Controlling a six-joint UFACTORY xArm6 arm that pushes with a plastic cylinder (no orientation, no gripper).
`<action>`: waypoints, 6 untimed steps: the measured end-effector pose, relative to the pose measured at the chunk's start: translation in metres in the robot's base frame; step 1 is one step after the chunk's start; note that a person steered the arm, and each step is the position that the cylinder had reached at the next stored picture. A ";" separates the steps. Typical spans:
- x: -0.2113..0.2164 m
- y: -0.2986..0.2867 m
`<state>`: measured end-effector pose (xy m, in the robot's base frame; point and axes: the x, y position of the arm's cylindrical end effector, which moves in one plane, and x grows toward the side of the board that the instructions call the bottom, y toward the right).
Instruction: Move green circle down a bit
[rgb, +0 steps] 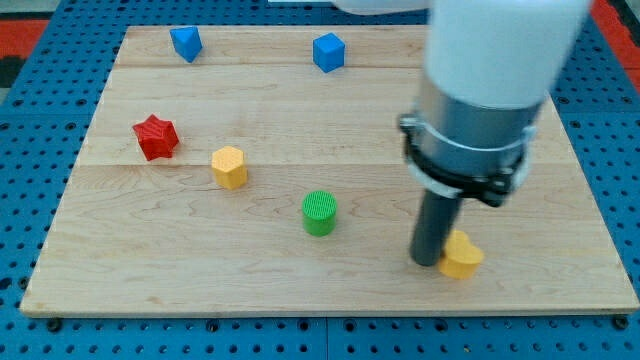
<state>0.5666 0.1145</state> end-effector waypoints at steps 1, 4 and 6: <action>-0.001 0.015; -0.057 -0.101; -0.084 -0.127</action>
